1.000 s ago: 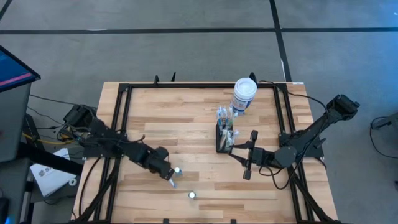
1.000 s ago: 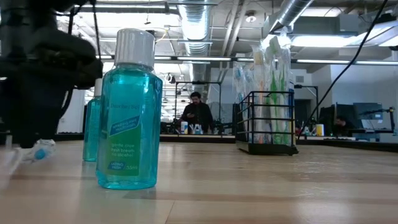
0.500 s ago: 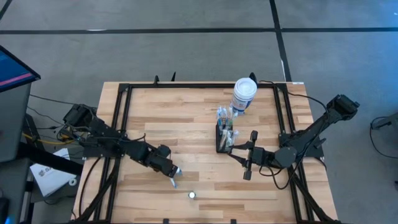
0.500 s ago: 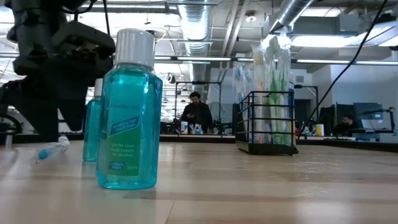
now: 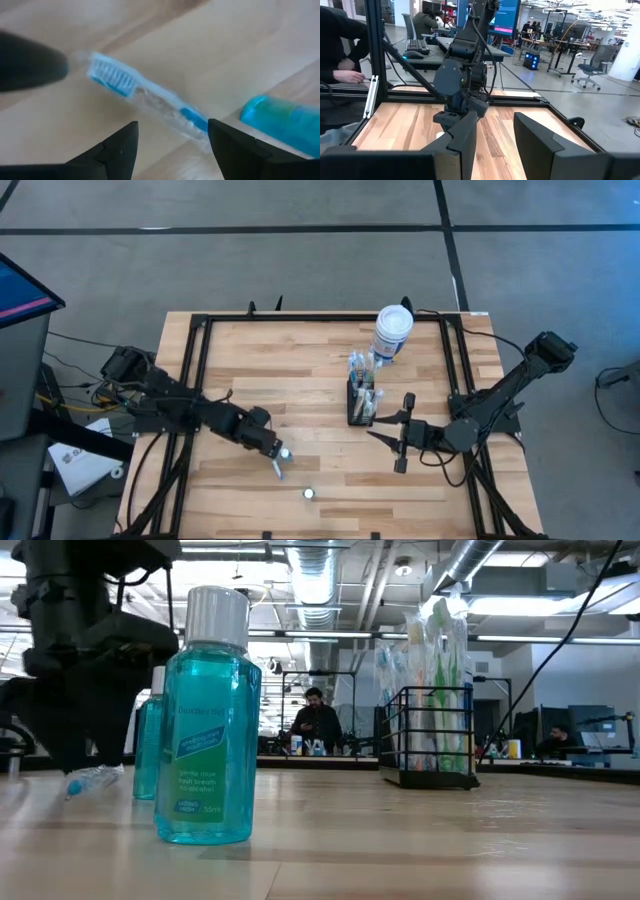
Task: Pick & Place toothbrushing station
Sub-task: Put the blue toothbrush into the wire mesh organizer
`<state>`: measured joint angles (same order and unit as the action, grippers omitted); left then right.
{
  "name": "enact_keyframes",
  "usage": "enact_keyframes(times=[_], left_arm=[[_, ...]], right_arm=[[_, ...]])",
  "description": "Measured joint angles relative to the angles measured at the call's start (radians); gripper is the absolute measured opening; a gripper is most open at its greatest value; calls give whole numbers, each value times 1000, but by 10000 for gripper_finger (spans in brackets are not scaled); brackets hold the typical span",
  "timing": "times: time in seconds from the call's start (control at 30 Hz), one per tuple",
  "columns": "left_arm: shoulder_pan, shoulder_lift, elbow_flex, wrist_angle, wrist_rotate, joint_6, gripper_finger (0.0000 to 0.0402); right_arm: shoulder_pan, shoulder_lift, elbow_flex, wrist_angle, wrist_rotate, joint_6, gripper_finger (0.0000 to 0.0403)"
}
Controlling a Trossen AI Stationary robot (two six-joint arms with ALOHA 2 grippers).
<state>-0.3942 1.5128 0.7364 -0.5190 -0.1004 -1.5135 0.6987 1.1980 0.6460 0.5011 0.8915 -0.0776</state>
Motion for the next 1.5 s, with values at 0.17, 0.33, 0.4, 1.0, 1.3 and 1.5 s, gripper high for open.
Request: enact_keyframes(times=[0.17,0.33,0.4,1.0,1.3,1.5], left_arm=[[33,-30,-14,8,-15,0,234],[48,-66,-61,31,-43,-1,234],[48,-67,-74,51,-46,-1,234],[98,-58,-124,272,-74,10,235],[64,-58,-124,303,-73,43,235],[48,-58,-124,305,-98,70,235]], right_arm=[[-1,0,0,3,0,0,120],[0,0,0,1,0,0,120],[0,0,0,1,0,0,120],[-1,0,0,5,0,0,120],[-1,0,0,5,0,0,120],[-1,0,0,5,0,0,120]])
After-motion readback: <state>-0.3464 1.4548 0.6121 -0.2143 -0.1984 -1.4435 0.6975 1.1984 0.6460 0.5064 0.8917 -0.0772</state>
